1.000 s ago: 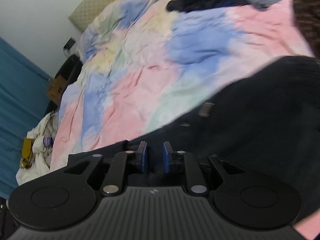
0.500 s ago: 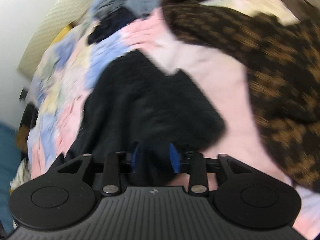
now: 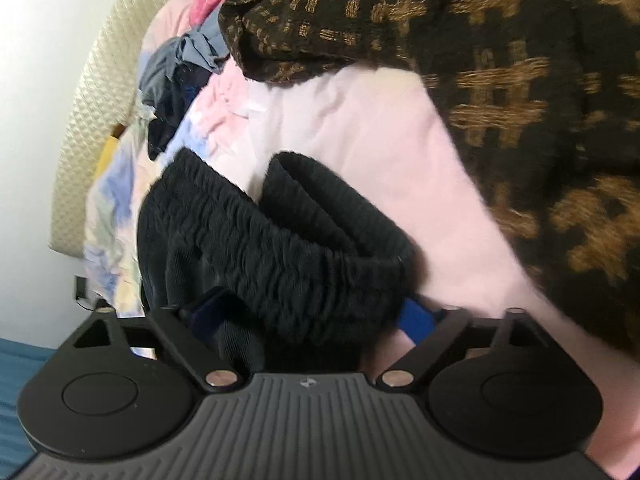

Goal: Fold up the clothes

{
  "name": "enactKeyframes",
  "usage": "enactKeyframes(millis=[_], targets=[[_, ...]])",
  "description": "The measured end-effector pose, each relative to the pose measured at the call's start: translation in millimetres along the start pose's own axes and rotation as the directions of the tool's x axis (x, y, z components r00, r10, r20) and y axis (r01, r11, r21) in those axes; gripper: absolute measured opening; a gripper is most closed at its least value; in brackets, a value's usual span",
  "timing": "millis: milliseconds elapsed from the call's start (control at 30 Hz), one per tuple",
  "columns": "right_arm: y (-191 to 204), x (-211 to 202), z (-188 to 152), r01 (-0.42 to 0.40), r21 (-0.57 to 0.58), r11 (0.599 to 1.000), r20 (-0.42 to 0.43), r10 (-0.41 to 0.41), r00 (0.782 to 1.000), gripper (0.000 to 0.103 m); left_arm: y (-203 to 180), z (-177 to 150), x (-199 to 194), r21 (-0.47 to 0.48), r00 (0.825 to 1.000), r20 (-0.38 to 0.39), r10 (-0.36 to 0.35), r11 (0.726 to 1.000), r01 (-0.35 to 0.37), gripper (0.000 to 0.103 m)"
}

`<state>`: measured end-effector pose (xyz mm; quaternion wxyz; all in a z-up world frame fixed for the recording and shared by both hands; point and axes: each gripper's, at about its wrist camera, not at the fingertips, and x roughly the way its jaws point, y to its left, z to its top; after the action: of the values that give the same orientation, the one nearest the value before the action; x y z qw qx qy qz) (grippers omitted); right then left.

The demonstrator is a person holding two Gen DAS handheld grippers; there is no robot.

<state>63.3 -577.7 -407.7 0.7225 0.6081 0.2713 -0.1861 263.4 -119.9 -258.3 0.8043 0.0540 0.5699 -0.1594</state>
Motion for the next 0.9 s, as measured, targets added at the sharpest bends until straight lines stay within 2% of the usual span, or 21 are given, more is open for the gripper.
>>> enactKeyframes(millis=[167, 200, 267, 367, 433, 500, 533, 567, 667, 900], targets=[[6.7, 19.8, 18.3, -0.014, 0.038, 0.999, 0.030, 0.012, 0.999, 0.097, 2.2, 4.7, -3.5, -0.058, 1.000, 0.015, 0.012, 0.998, -0.012, 0.063], [12.7, 23.8, 19.8, -0.003, 0.007, 1.000, 0.023, 0.003, 1.000, 0.097, 2.7, 5.3, -4.2, -0.067, 1.000, 0.018, 0.019, 0.998, -0.018, 0.063], [30.0, 30.1, 18.9, 0.010, -0.096, 0.995, 0.002, -0.010, 1.000, 0.086, 4.7, 4.9, -6.7, -0.080, 0.999, 0.026, 0.028, 0.996, -0.026, 0.063], [52.9, 37.7, 11.4, 0.055, -0.237, 0.970, -0.020, -0.061, 0.998, 0.085, 8.2, 1.4, -11.8, -0.091, 0.999, 0.032, 0.026, 0.996, -0.023, 0.064], [61.6, 43.2, 7.0, 0.094, -0.288, 0.953, -0.022, -0.104, 0.994, 0.085, 11.2, -1.1, -14.6, -0.096, 0.999, 0.032, 0.029, 0.995, -0.026, 0.064], [65.8, 43.4, 5.3, 0.122, -0.296, 0.947, -0.006, -0.130, 0.991, 0.071, 14.2, -3.0, -17.1, -0.101, 0.999, 0.034, 0.034, 0.994, -0.030, 0.064], [68.1, 41.2, 4.8, 0.136, -0.290, 0.947, 0.003, -0.141, 0.990, 0.051, 16.0, -3.6, -18.7, -0.101, 0.999, 0.037, 0.037, 0.994, -0.033, 0.064], [70.4, 38.8, 4.3, 0.149, -0.283, 0.948, 0.012, -0.152, 0.988, 0.041, 17.9, -4.2, -20.3, -0.101, 0.998, 0.040, 0.040, 0.994, -0.036, 0.064], [81.3, 25.2, -0.7, 0.168, -0.315, 0.934, 0.033, -0.167, 0.985, 0.033, 23.6, -5.9, -25.0, -0.098, 0.998, 0.050, 0.049, 0.994, -0.044, 0.064], [134.6, -15.0, -26.0, 0.156, -0.374, 0.914, 0.089, -0.132, 0.987, 0.029, 53.9, -7.2, -35.1, -0.141, 0.997, 0.063, 0.036, 0.990, -0.027, 0.064]])
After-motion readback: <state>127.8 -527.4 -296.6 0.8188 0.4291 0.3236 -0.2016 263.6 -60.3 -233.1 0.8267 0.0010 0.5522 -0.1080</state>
